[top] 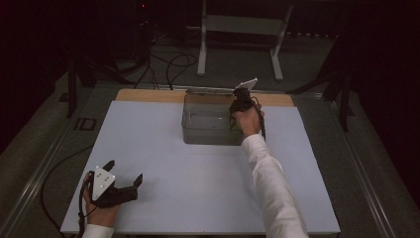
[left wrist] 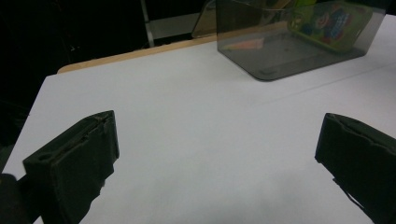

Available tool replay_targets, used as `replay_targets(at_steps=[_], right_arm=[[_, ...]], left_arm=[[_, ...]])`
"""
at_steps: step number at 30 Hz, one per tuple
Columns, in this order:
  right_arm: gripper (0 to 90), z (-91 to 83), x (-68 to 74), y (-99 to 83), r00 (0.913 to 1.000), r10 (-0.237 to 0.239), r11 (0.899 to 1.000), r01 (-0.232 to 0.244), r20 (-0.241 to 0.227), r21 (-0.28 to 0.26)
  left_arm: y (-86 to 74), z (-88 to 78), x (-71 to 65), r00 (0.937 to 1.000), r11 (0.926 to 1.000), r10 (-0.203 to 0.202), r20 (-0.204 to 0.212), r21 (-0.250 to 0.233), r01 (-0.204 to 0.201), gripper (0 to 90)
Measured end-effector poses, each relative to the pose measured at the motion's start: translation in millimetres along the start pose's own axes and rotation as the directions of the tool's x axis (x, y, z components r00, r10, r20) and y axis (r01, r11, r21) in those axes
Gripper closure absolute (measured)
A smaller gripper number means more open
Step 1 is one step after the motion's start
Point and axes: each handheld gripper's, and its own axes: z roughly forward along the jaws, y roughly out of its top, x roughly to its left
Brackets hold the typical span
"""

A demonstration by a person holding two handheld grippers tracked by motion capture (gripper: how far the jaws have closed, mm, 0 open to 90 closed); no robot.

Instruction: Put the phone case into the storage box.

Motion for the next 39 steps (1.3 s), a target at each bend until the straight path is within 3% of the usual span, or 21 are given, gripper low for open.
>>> replay_targets(at_steps=[3, 8, 17, 32, 39], right_arm=[[76.5, 1.1, 1.7, -0.5, 0.9998, -0.005, 1.0, 0.005, 0.02, -0.005], [74.0, 3.0, 6.0, -2.4, 0.997, -0.051, 0.999, 0.052, 0.058, -0.011], [66.1, -1.9, 7.8, -4.9, 0.9928, -0.092, 0.995, 0.095, 0.077, -0.024], [60.6, -28.4, 0.3, -8.2, 0.9859, -0.163, 0.981, 0.166, 0.038, -0.104], [56.8, -36.5, 0.5, -11.3, 0.9841, -0.177, 0.975, 0.177, 0.014, -0.137]], left_arm=[[0.1, -0.2, 0.1, 1.0, 1.0, 0.0, 0.0, -0.001, 0.0, 0.0], [0.0, -0.5, -0.1, 1.0, 1.0, 0.0, 0.002, -0.002, 0.0, 0.0], [0.0, 0.1, -0.6, 1.0, 1.0, 0.003, 0.002, 0.001, -0.003, 0.0], [0.2, 0.7, -1.7, 1.0, 1.0, 0.006, 0.003, 0.003, -0.006, 0.0], [0.3, 0.7, -1.6, 1.0, 1.0, 0.006, 0.003, 0.002, -0.006, 0.0]])
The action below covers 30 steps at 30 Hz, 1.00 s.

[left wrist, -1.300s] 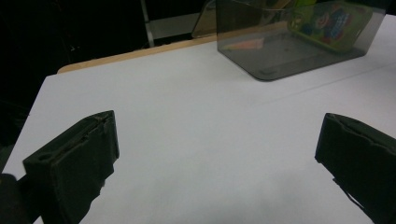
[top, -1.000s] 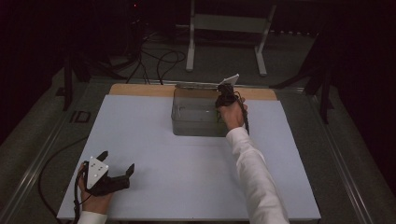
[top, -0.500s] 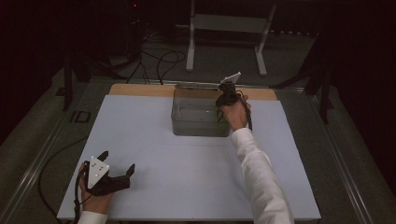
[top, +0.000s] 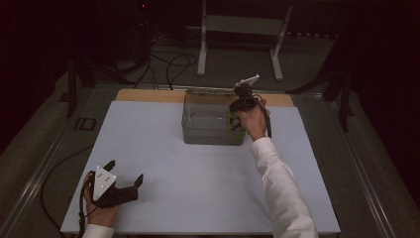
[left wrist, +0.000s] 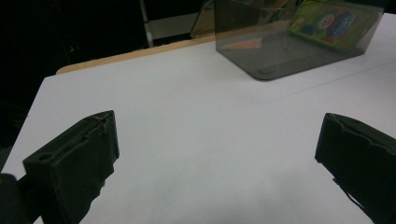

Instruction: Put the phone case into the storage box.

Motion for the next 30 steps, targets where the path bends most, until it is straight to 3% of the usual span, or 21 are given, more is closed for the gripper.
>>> replay_targets(at_steps=[5, 8, 9, 15, 22, 30], right_arm=[[48.6, -6.2, 1.8, -2.4, 0.9986, -0.054, 0.998, 0.053, -0.001, -0.035], [46.3, -7.9, 2.0, -2.8, 0.9981, -0.062, 0.997, 0.062, -0.004, -0.04], [39.0, -15.5, 1.9, -4.9, 0.9969, -0.066, 0.996, 0.063, -0.043, -0.067], [30.2, -27.0, -1.0, -12.2, 0.9915, -0.09, 0.99, 0.079, -0.094, -0.121], [17.1, -40.3, -8.4, -25.2, 0.9883, -0.111, 0.979, 0.09, -0.105, -0.185], [12.8, -48.6, -20.1, -41.8, 0.9874, -0.127, 0.968, 0.103, -0.095, -0.23]], left_arm=[[0.1, 0.1, 0.0, 1.0, 1.0, 0.0, 0.001, 0.0, 0.0, 0.0], [0.1, 0.1, 0.0, 1.0, 1.0, 0.0, 0.001, 0.0, 0.0, 0.0], [0.1, 0.3, -0.2, 1.0, 1.0, 0.001, 0.003, 0.0, -0.001, 0.0], [0.2, 0.5, -0.5, 1.0, 1.0, 0.001, 0.003, -0.001, -0.001, 0.0], [0.0, 1.7, -1.2, 1.0, 1.0, 0.001, 0.006, 0.005, -0.001, 0.0], [-0.1, 2.3, -1.3, 1.0, 0.9999, 0.003, 0.007, 0.01, -0.003, 0.0]])
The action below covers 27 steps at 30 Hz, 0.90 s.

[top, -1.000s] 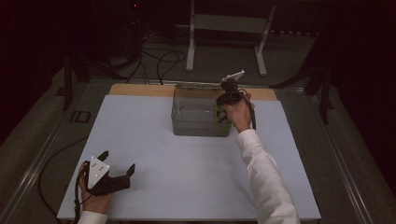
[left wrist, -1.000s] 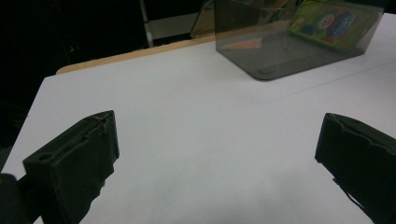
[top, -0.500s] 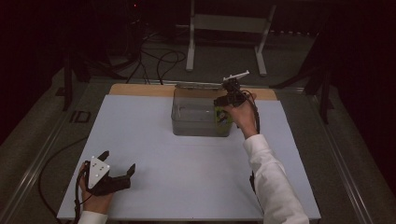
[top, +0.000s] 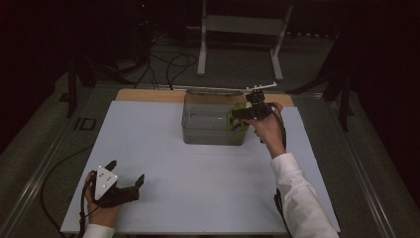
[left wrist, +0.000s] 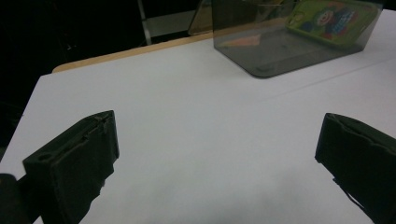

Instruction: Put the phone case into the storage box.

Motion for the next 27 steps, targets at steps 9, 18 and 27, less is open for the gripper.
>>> replay_targets(at_steps=[9, 18, 27], right_arm=[[10.9, -14.1, -11.4, -24.3, 0.9999, 0.012, 0.997, -0.012, -0.003, -0.076], [10.6, -30.3, -15.4, -49.2, 1.0, 0.005, 0.988, -0.004, 0.004, -0.153], [10.4, -45.2, -15.0, -77.2, 0.9998, -0.012, 0.973, 0.015, 0.015, -0.231]], left_arm=[[-0.3, 0.7, 0.0, 1.0, 1.0, -0.001, 0.003, 0.005, 0.001, 0.0], [-0.6, 1.3, 0.6, 1.0, 0.9999, -0.001, 0.002, 0.012, 0.001, 0.0], [-0.8, 1.8, 1.4, 1.0, 0.9999, -0.008, 0.004, 0.015, 0.008, 0.0]])
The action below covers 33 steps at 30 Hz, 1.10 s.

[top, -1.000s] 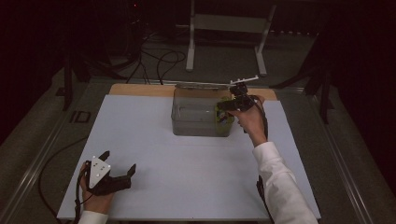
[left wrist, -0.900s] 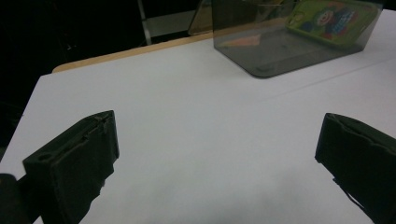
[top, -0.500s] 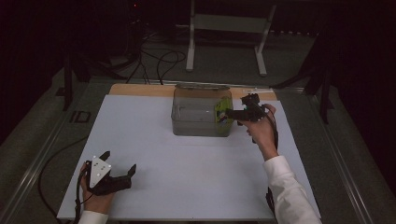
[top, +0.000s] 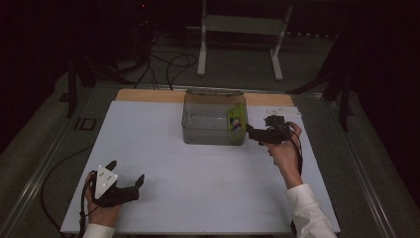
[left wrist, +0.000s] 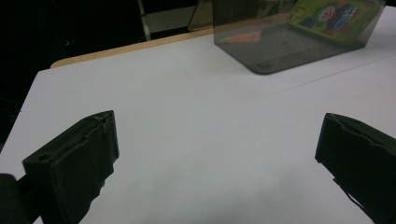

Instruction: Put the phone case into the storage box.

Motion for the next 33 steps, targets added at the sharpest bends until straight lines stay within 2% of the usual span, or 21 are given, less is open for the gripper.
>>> replay_targets(at_steps=[5, 7, 9, 11, 15, 18, 21, 23, 26, 27, 29, 31, 33], right_arm=[[10.3, -6.4, -0.4, -17.8, 1.0, 0.002, 1.0, -0.002, -0.001, -0.018], [10.3, -8.4, -0.4, -23.7, 1.0, 0.007, 1.0, -0.007, 0.001, -0.001], [10.4, -11.8, -0.1, -29.5, 1.0, 0.002, 1.0, -0.002, 0.007, -0.012], [10.3, -16.1, 2.0, -34.8, 0.9998, -0.009, 1.0, 0.009, 0.019, -0.007], [10.3, -25.8, 7.7, -48.0, 0.9986, -0.045, 0.998, 0.046, 0.028, -0.034], [10.3, -33.0, 10.3, -58.0, 0.9983, -0.055, 0.997, 0.056, 0.02, -0.061], [11.3, -39.4, 9.0, -71.3, 0.999, -0.04, 0.99, 0.043, 0.02, -0.132], [11.3, -42.0, 5.9, -79.4, 0.9996, -0.025, 0.991, 0.026, 0.012, -0.134], [11.3, -46.9, 3.8, -90.4, 0.9997, -0.021, 0.986, 0.022, 0.008, -0.168], [11.1, -48.3, 3.1, -92.5, 0.9997, -0.024, 0.986, 0.024, 0.006, -0.167], [11.2, -52.4, 3.7, -99.6, 0.9995, -0.029, 0.979, 0.027, -0.008, -0.203], [11.0, -55.9, 5.5, -105.2, 0.9989, -0.044, 0.978, 0.041, -0.012, -0.204], [11.0, -59.4, 8.2, -111.2, 0.9982, -0.057, 0.971, 0.051, -0.019, -0.234]], left_arm=[[0.0, 0.1, 0.1, 1.0, 1.0, 0.001, 0.001, 0.002, -0.001, 0.0], [0.1, 0.1, 0.3, 1.0, 1.0, 0.0, 0.002, 0.003, 0.0, 0.0], [0.2, -0.2, 0.7, 1.0, 1.0, 0.0, 0.005, 0.002, 0.0, 0.0], [0.3, -0.7, 1.0, 1.0, 1.0, -0.004, 0.006, 0.0, 0.004, 0.0], [0.5, -1.0, 1.3, 0.9999, 1.0, -0.007, 0.01, -0.001, 0.007, 0.0], [0.8, -1.3, 1.5, 0.9999, 1.0, -0.008, 0.014, -0.001, 0.008, 0.0], [1.1, -1.8, 2.0, 0.9998, 0.9999, -0.01, 0.02, -0.003, 0.01, 0.0], [1.1, -1.8, 2.3, 0.9997, 0.9999, -0.011, 0.023, -0.002, 0.011, 0.0], [1.3, -1.5, 2.4, 0.9996, 0.9999, -0.014, 0.025, -0.005, 0.014, 0.0], [1.4, -1.7, 2.7, 0.9996, 0.9999, -0.014, 0.026, -0.007, 0.014, 0.0], [1.5, -2.1, 3.0, 0.9994, 0.9998, -0.017, 0.03, -0.01, 0.017, 0.0], [1.8, -2.4, 3.0, 0.9993, 0.9997, -0.018, 0.031, -0.013, 0.019, 0.0], [2.2, -2.5, 2.9, 0.9992, 0.9997, -0.018, 0.035, -0.017, 0.019, 0.0]])
